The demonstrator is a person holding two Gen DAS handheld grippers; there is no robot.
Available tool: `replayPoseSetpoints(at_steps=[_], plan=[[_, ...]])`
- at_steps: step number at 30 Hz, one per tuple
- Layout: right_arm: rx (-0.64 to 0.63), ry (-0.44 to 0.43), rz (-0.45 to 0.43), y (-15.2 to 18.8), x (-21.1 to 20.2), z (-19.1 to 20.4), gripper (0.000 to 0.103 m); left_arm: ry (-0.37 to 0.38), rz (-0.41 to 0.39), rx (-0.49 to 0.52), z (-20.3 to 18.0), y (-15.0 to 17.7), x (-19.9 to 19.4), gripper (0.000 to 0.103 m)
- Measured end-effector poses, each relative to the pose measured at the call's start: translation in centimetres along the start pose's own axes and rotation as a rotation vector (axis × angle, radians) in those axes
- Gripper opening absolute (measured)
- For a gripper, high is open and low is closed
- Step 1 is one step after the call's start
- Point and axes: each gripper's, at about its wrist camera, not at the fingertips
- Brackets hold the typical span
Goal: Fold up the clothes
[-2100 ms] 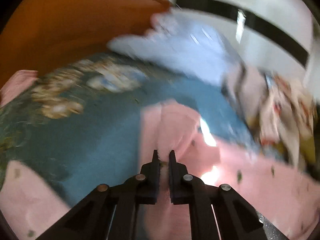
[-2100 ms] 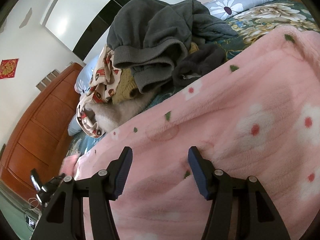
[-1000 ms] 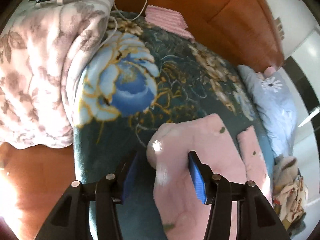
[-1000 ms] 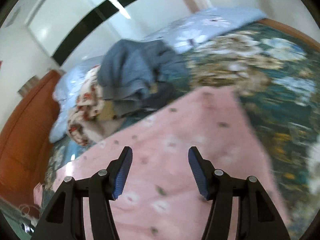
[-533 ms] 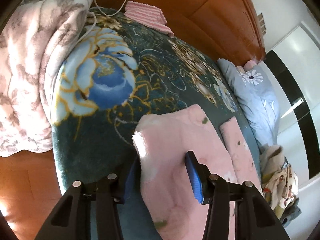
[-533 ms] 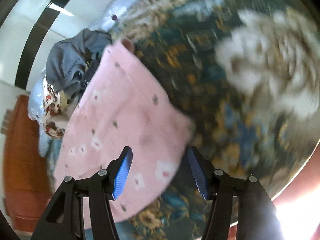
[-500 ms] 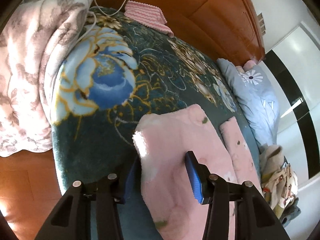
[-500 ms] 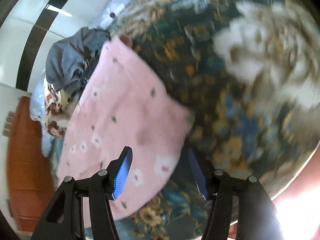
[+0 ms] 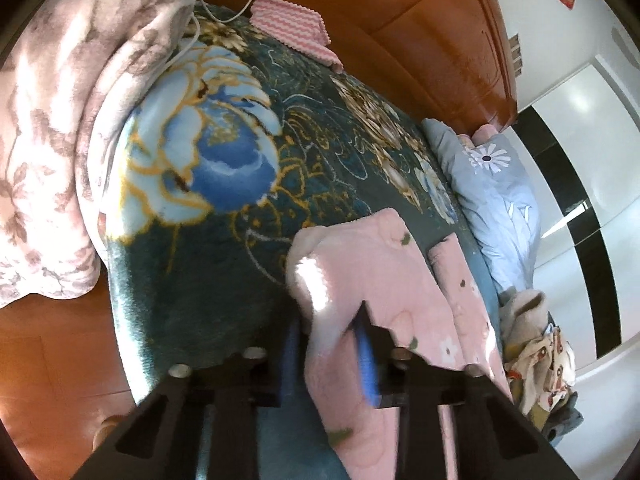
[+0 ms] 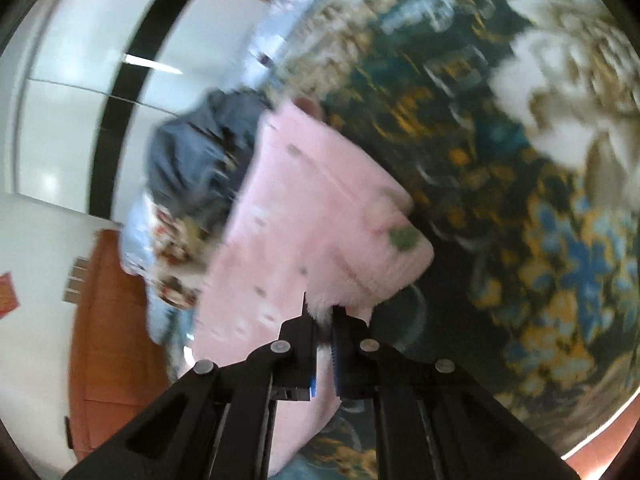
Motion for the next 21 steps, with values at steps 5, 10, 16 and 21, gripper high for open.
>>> replayPoseSetpoints(at_steps=[5, 10, 16, 21], plan=[[0.005, -0.099, -0.028, -1.3, -0.6, 1.6, 0.006, 0.098, -0.02, -0.047, -0.9, -0.2, -1.0, 0.012], [0.026, -0.184, -0.052, -3.5, 0.8, 3.4, 0.006, 0.16, -0.024, 0.024, -5.6, -2.3, -1.6, 0.011], [0.004, -0.23, -0.063, -7.7, 4.7, 6.6, 0.006, 0.109, 0.06, 0.089, -12.0, -3.8, 3.7, 0.012], [-0.013, -0.237, -0.079, -11.1, 8.4, 8.9, 0.006, 0.064, 0.142, 0.12, -16.9, -4.5, 9.1, 0.012]])
Point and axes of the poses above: each gripper's, at about its wrist camera, not at the fingertips, and x roughly the way its jaws point, z to its left, y to its underside, and after that the axes turned 8 degrees about -z, right-handed
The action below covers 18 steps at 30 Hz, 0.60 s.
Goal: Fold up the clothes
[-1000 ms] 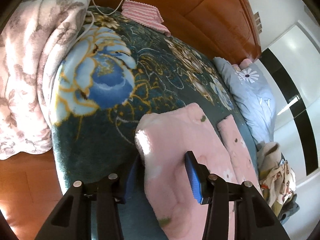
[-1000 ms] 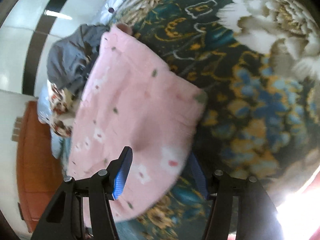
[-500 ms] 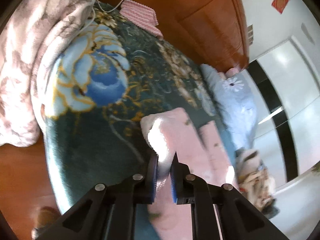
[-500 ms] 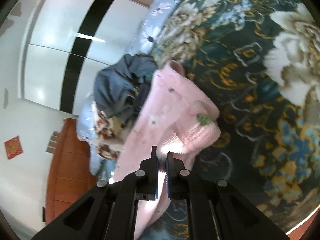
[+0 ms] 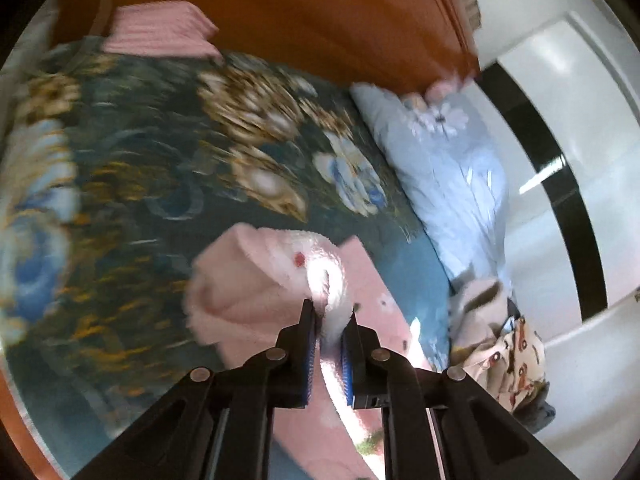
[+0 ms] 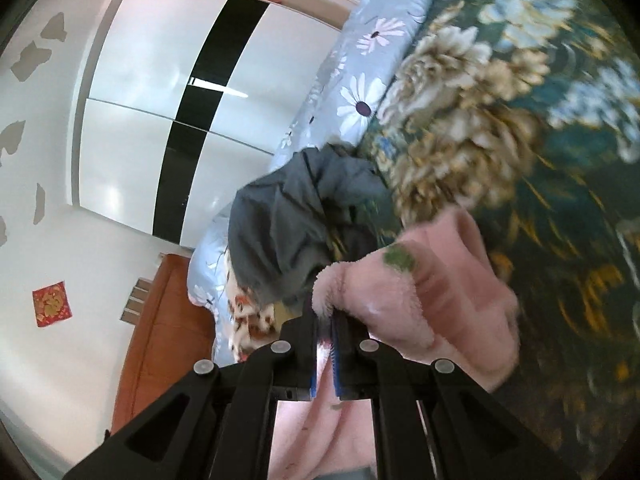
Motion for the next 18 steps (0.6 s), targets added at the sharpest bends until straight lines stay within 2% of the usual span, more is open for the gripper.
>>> replayPoseSetpoints(at_steps=[3, 10, 15, 18], plan=[[-0.008, 0.02, 0.001, -1.5, 3.0, 0.3, 0.006, -0.025, 0.051, 0.015, -2.6, -1.2, 3.3, 0.012], [-0.056, 0.087, -0.009, -3.6, 7.5, 1.3, 0.006, -0.098, 0.074, 0.143, -7.7, -2.7, 9.7, 0.012], [-0.056, 0.171, -0.001, -3.8, 10.3, -0.2, 0.006, -0.103, 0.09, 0.207, -8.6, -2.1, 13.6, 0.013], [-0.038, 0.218, 0.01, -3.4, 11.7, -1.9, 0.006, -0.095, 0.099, 0.253, -8.6, -1.3, 14.7, 0.02]])
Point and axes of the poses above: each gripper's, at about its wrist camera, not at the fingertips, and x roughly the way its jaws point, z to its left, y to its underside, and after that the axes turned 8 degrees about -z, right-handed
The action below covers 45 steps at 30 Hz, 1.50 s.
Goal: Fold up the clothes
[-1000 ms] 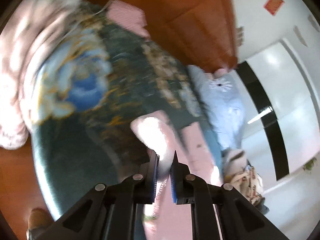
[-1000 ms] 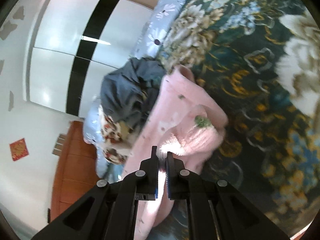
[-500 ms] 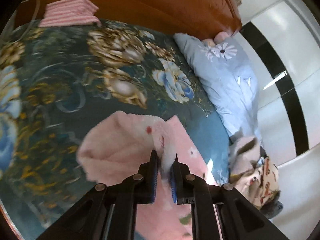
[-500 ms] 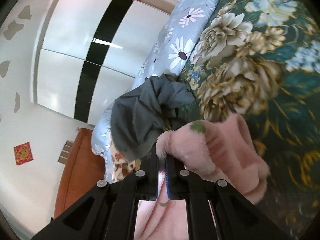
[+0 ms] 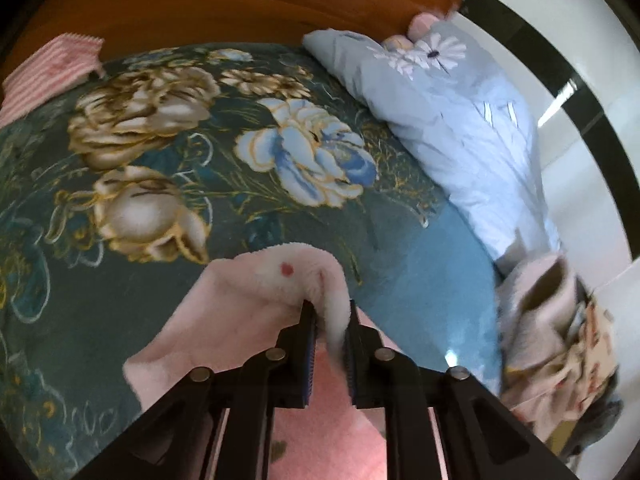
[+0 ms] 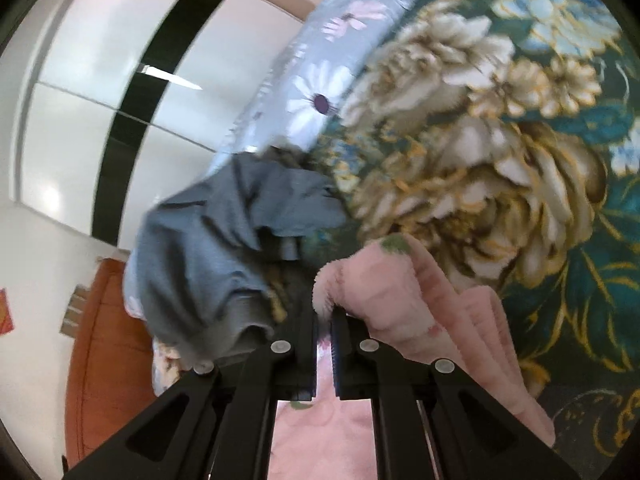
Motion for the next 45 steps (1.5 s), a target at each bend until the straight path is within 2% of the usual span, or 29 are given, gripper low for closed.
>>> replayPoseSetpoints(at_steps=[1, 3, 6, 8, 9, 10, 13, 15, 17, 19, 21, 26, 30, 34, 36, 37, 38, 39, 41, 42, 43, 45], plan=[[0.005, 0.015, 0.005, 0.1, 0.6, -0.4, 0.006, 0.017, 0.004, 0.004, 0.1, 0.2, 0.1, 0.024], [-0.011, 0.044, 0.011, 0.5, 1.4, -0.8, 0.006, 0.06, 0.0, 0.003, 0.6, 0.6, -0.2, 0.048], [-0.062, 0.067, 0.007, 0.9, 1.7, -0.2, 0.007, 0.138, -0.045, -0.026, 2.0, 0.6, -2.2, 0.055], [-0.098, 0.078, 0.005, 1.1, 1.9, 0.2, 0.014, 0.157, -0.097, -0.055, 3.6, 0.8, -4.4, 0.061], [-0.104, 0.067, -0.001, 1.2, 1.7, 0.4, 0.023, 0.14, -0.117, -0.069, 4.5, 1.1, -5.2, 0.063], [-0.11, 0.057, -0.006, 1.3, 1.6, 0.6, 0.035, 0.121, -0.135, -0.083, 5.3, 1.5, -5.9, 0.064], [-0.122, 0.029, -0.019, 1.7, 1.0, 1.3, 0.054, 0.046, -0.152, -0.124, 7.9, 3.1, -7.3, 0.065], [-0.144, 0.023, -0.034, 2.2, 0.1, 1.9, 0.062, 0.022, -0.116, -0.147, 9.0, 4.5, -7.1, 0.065], [-0.167, 0.023, -0.052, 2.7, -1.0, 2.4, 0.062, 0.031, -0.057, -0.179, 9.8, 6.2, -6.3, 0.065], [-0.166, -0.013, -0.06, 3.3, -2.8, 2.1, 0.062, 0.058, -0.011, -0.197, 10.1, 7.6, -5.5, 0.065], [-0.154, -0.04, -0.04, 4.1, -4.8, 1.2, 0.062, 0.06, -0.044, -0.18, 9.8, 8.2, -5.8, 0.065], [-0.097, -0.028, 0.062, 7.4, -9.3, -3.6, 0.062, 0.143, -0.022, -0.24, 9.0, 8.0, -4.5, 0.065], [-0.015, 0.039, 0.124, 9.2, -8.9, -7.4, 0.062, 0.096, -0.068, -0.227, 8.1, 8.1, -3.8, 0.065], [0.06, -0.015, 0.066, 8.9, -7.6, -8.7, 0.062, 0.087, -0.077, -0.268, 8.5, 8.1, -3.9, 0.063], [0.071, -0.021, 0.035, 8.7, -6.7, -8.3, 0.062, 0.048, -0.059, -0.293, 8.6, 7.9, -3.7, 0.049], [0.072, -0.019, 0.023, 8.7, -6.3, -8.1, 0.063, 0.026, -0.05, -0.306, 8.6, 7.7, -3.6, 0.046], [0.074, -0.016, 0.011, 8.7, -5.9, -7.9, 0.064, 0.022, -0.037, -0.325, 8.7, 7.7, -3.5, 0.039], [0.073, -0.012, -0.007, 8.7, -5.7, -7.6, 0.065, 0.024, -0.022, -0.346, 8.9, 7.7, -3.3, 0.027], [0.08, 0.005, -0.029, 8.4, -5.0, -7.1, 0.061, 0.038, -0.015, -0.366, 8.9, 7.4, -3.8, 0.016], [0.088, 0.014, -0.027, 8.2, -4.7, -7.0, 0.048, 0.055, -0.029, -0.358, 8.6, 7.1, -4.7, 0.012], [0.095, 0.018, -0.015, 8.1, -4.2, -6.7, 0.031, 0.071, -0.043, -0.35, 8.4, 6.7, -5.5, 0.011], [0.087, 0.017, -0.005, 7.5, -4.0, -5.6, 0.023, 0.104, -0.071, -0.333, 7.8, 6.1, -7.2, 0.009]])
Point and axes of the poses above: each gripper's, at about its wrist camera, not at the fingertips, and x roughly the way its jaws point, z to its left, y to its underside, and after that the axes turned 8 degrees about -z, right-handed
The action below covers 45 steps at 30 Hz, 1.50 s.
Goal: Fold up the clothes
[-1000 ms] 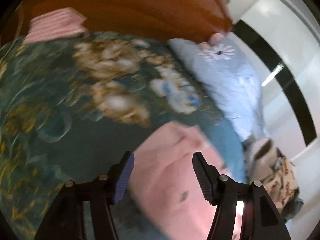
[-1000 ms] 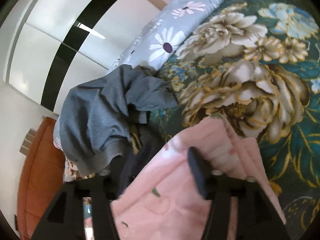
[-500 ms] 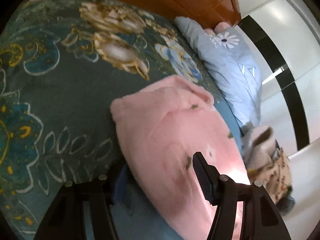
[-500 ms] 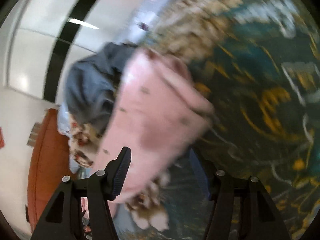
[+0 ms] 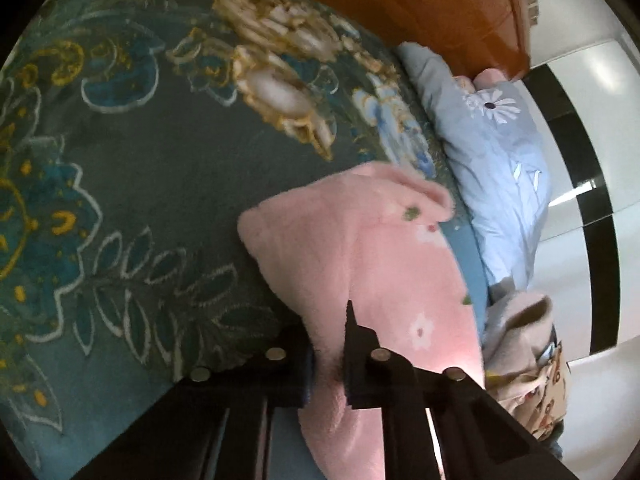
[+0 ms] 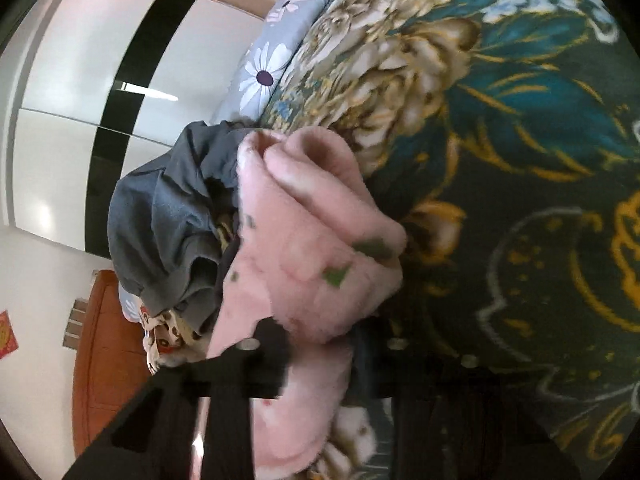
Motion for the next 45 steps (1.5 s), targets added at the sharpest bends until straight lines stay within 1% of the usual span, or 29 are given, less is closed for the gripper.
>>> replayPoseSetpoints(at_steps=[1, 3, 6, 9, 10, 12, 13, 15, 17, 18, 19, 20, 24, 25, 27, 29, 30, 31, 32, 33, 34, 35, 36, 38, 39, 41, 43, 44, 45], plan=[[-0.013, -0.007, -0.001, -0.3, -0.1, 0.8, 0.02, 0.019, -0.01, 0.008, -0.5, -0.3, -0.8, 0.009], [-0.068, -0.049, -0.037, -1.7, -1.6, 3.3, 0.018, 0.056, -0.031, 0.025, -1.4, -0.8, -2.4, 0.008], [-0.118, -0.163, -0.097, -4.1, -5.4, 6.5, 0.017, 0.111, -0.063, 0.05, -2.8, -1.7, -4.8, 0.008], [-0.183, -0.21, -0.152, -4.8, -9.6, 6.3, 0.017, 0.185, -0.102, 0.106, -3.3, -1.9, -8.1, 0.008], [-0.205, -0.225, -0.17, -5.1, -10.9, 6.3, 0.017, 0.189, -0.115, 0.143, -3.0, -1.6, -9.2, 0.008], [-0.21, -0.211, -0.156, -4.7, -11.9, 3.6, 0.017, 0.152, -0.108, 0.205, -1.1, -0.1, -10.2, 0.009], [-0.201, -0.189, -0.145, -4.4, -12.1, 1.7, 0.017, 0.126, -0.078, 0.198, 0.6, 1.0, -9.8, 0.009], [-0.16, -0.102, -0.094, -3.4, -11.7, -2.7, 0.017, 0.071, -0.007, 0.165, 4.3, 3.2, -8.7, 0.009], [-0.099, -0.018, -0.038, -2.7, -10.7, -6.2, 0.017, 0.022, 0.043, 0.085, 7.8, 4.9, -7.5, 0.009], [-0.068, -0.011, -0.027, -2.5, -10.4, -7.3, 0.017, -0.003, 0.067, 0.042, 9.5, 5.7, -6.9, 0.01], [-0.056, -0.017, -0.027, -2.7, -10.2, -7.4, 0.017, 0.027, 0.055, -0.004, 10.5, 6.1, -7.1, 0.01], [-0.059, -0.02, -0.024, -2.7, -10.2, -7.2, 0.017, 0.038, 0.048, -0.023, 10.7, 6.1, -7.3, 0.01], [-0.116, 0.0, -0.012, -3.1, -9.8, -5.4, 0.018, 0.009, 0.024, 0.023, 9.3, 6.1, -8.0, 0.012], [-0.122, -0.003, -0.006, -3.3, -9.7, -5.1, 0.02, 0.011, 0.017, 0.014, 9.4, 6.3, -8.1, 0.012], [-0.122, 0.014, 0.002, -3.3, -9.6, -5.6, 0.021, 0.022, 0.005, -0.017, 9.8, 6.7, -8.2, 0.012], [-0.103, 0.018, 0.003, -3.1, -9.9, -6.2, 0.025, 0.053, -0.003, -0.089, 11.2, 7.0, -8.2, 0.014], [-0.095, 0.029, -0.004, -3.2, -10.6, -6.6, 0.034, 0.066, -0.006, -0.119, 11.7, 7.2, -8.2, 0.014], [-0.087, 0.041, -0.011, -3.3, -11.2, -7.0, 0.048, 0.069, -0.013, -0.131, 11.8, 7.2, -8.1, 0.014], [-0.095, 0.061, -0.029, -3.4, -11.8, -6.7, 0.052, 0.07, -0.02, -0.138, 11.8, 7.2, -8.1, 0.014], [-0.104, 0.081, -0.047, -3.5, -12.3, -6.3, 0.052, 0.07, -0.028, -0.144, 11.8, 7.2, -8.1, 0.014], [-0.113, 0.102, -0.065, -3.6, -12.9, -5.9, 0.056, 0.071, -0.035, -0.15, 11.8, 7.2, -8.1, 0.015], [-0.144, 0.172, -0.119, -3.6, -13.8, -4.9, 0.057, 0.071, -0.042, -0.156, 11.8, 7.1, -8.1, 0.015], [-0.191, 0.217, -0.187, -3.4, -14.8, -3.5, 0.057, 0.057, -0.045, -0.137, 11.6, 7.1, -8.1, 0.015], [-0.266, 0.231, -0.226, -3.0, -15.7, -1.0, 0.057, 0.039, -0.052, -0.078, 11.1, 7.1, -8.0, 0.016], [-0.293, 0.224, -0.234, -2.7, -16.0, 0.3, 0.057, 0.04, -0.054, -0.058, 11.0, 7.2, -8.1, 0.016], [-0.355, 0.18, -0.228, -1.6, -15.7, 3.3, 0.058, 0.052, -0.057, -0.035, 11.2, 7.2, -8.3, 0.016], [-0.392, 0.137, -0.188, 0.3, -13.8, 5.8, 0.058, 0.073, -0.06, -0.038, 11.5, 7.0, -8.7, 0.017], [-0.412, 0.104, -0.14, 1.8, -11.8, 7.3, 0.058, 0.082, -0.066, -0.048, 11.7, 6.8, -8.9, 0.02], [-0.432, 0.075, -0.093, 3.4, -10.0, 8.6, 0.058, 0.091, -0.071, -0.058, 11.8, 6.5, -9.0, 0.026]])
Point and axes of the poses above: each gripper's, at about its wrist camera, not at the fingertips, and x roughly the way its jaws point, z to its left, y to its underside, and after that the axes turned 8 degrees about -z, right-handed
